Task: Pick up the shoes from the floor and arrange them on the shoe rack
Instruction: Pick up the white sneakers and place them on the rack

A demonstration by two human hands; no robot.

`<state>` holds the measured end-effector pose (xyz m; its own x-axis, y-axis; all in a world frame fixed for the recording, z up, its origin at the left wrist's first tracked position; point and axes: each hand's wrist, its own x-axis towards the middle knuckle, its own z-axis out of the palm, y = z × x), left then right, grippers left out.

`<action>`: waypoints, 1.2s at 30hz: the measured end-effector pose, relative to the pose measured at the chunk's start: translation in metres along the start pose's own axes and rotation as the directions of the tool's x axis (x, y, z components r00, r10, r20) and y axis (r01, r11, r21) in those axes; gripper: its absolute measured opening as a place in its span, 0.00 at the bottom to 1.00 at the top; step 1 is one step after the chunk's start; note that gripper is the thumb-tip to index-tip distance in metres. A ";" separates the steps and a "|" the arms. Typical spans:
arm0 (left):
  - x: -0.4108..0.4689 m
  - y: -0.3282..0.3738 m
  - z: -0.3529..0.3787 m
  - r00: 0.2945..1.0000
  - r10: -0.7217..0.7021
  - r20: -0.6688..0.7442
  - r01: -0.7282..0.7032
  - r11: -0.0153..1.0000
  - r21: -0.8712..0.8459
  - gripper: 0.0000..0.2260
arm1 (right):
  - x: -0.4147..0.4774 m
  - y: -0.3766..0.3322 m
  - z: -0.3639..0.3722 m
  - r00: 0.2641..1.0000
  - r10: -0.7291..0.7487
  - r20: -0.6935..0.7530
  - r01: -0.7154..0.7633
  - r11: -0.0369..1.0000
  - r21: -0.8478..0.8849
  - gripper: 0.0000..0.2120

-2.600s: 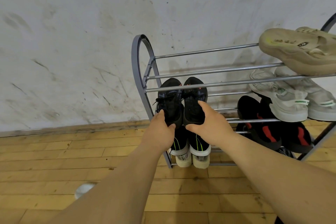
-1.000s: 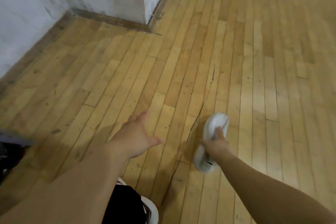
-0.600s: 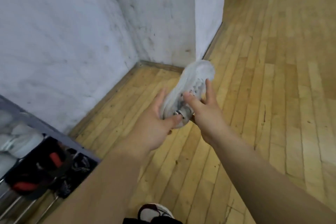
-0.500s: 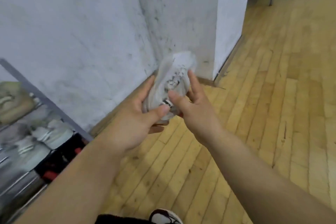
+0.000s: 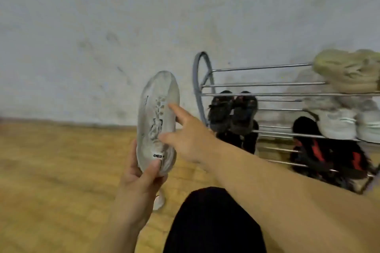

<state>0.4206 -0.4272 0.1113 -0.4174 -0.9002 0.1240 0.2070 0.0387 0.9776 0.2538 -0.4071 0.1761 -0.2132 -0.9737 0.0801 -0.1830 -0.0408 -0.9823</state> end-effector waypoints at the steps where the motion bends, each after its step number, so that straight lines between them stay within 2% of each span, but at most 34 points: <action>1: -0.007 -0.008 -0.032 0.995 -0.027 -0.098 0.024 0.999 -0.032 0.29 | 0.018 0.007 0.042 0.995 0.047 0.092 -0.045 0.999 -0.023 0.39; 3: -0.020 -0.023 -0.087 0.962 -0.107 -0.252 0.077 0.989 -0.125 0.29 | 0.042 0.030 0.114 0.965 0.151 0.214 -0.145 0.989 -0.043 0.35; 5: -0.029 -0.039 -0.133 0.927 -0.167 -0.336 0.112 0.978 -0.177 0.28 | 0.056 0.050 0.160 0.917 0.231 0.326 -0.222 0.973 -0.064 0.32; 8: -0.028 -0.060 -0.171 0.909 -0.229 -0.349 0.167 0.966 -0.199 0.25 | 0.080 0.067 0.186 0.858 0.283 0.429 -0.246 0.959 -0.142 0.32; 10: -0.014 -0.074 -0.180 0.913 -0.256 -0.319 0.198 0.959 -0.203 0.26 | 0.097 0.075 0.187 0.875 0.296 0.384 -0.255 0.954 -0.156 0.32; 13: 0.028 -0.100 -0.188 0.917 -0.309 -0.251 0.267 0.945 -0.189 0.37 | 0.124 0.091 0.175 0.919 0.309 0.244 -0.242 0.932 -0.271 0.34; 14: 0.043 -0.114 -0.191 0.900 -0.349 -0.261 0.308 0.933 -0.184 0.37 | 0.132 0.097 0.167 0.925 0.322 0.202 -0.249 0.914 -0.321 0.34; 17: 0.080 -0.173 -0.201 0.776 -0.494 -0.393 0.499 0.861 -0.097 0.32 | 0.149 0.114 0.139 0.916 0.397 0.058 -0.331 0.830 -0.449 0.35; 18: 0.089 -0.197 -0.207 0.727 -0.506 -0.464 0.572 0.820 0.002 0.33 | 0.151 0.119 0.131 0.905 0.425 0.025 -0.352 0.781 -0.516 0.34; 19: 0.097 -0.221 -0.214 0.709 -0.492 -0.505 0.632 0.761 0.146 0.35 | 0.152 0.123 0.125 0.894 0.448 0.007 -0.356 0.721 -0.595 0.33; 21: 0.113 -0.270 -0.229 0.769 -0.447 -0.456 0.635 0.614 0.469 0.38 | 0.153 0.131 0.116 0.884 0.468 0.008 -0.314 0.605 -0.732 0.30; 24: 0.135 -0.324 -0.236 0.820 -0.466 -0.332 0.545 0.460 0.701 0.40 | 0.158 0.144 0.109 0.853 0.521 0.015 -0.285 0.491 -0.824 0.27; 26: 0.148 -0.356 -0.238 0.815 -0.496 -0.301 0.512 0.372 0.774 0.39 | 0.164 0.153 0.106 0.832 0.554 0.019 -0.318 0.505 -0.802 0.30; 29: 0.159 -0.393 -0.241 0.777 -0.562 -0.284 0.494 0.263 0.829 0.35 | 0.166 0.163 0.107 0.811 0.585 -0.008 -0.444 0.607 -0.659 0.34; 31: 0.155 -0.405 -0.237 0.813 -0.501 -0.297 0.431 0.175 0.885 0.28 | 0.165 0.169 0.109 0.801 0.599 -0.020 -0.483 0.625 -0.613 0.34; 33: 0.147 -0.404 -0.229 0.850 -0.427 -0.307 0.406 0.162 0.899 0.23 | 0.163 0.171 0.110 0.785 0.619 -0.014 -0.492 0.611 -0.620 0.33; 35: 0.136 -0.397 -0.223 0.863 -0.404 -0.303 0.422 0.246 0.873 0.22 | 0.161 0.169 0.111 0.778 0.627 -0.020 -0.501 0.602 -0.621 0.32; 36: 0.129 -0.391 -0.220 0.862 -0.411 -0.297 0.443 0.328 0.834 0.22 | 0.161 0.169 0.111 0.782 0.623 -0.019 -0.497 0.605 -0.621 0.32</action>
<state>0.4802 -0.6540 -0.2928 -0.1822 -0.9207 -0.3452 -0.8552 -0.0248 0.5177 0.2952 -0.5954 0.0042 -0.2991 -0.7826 -0.5460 -0.6011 0.5989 -0.5292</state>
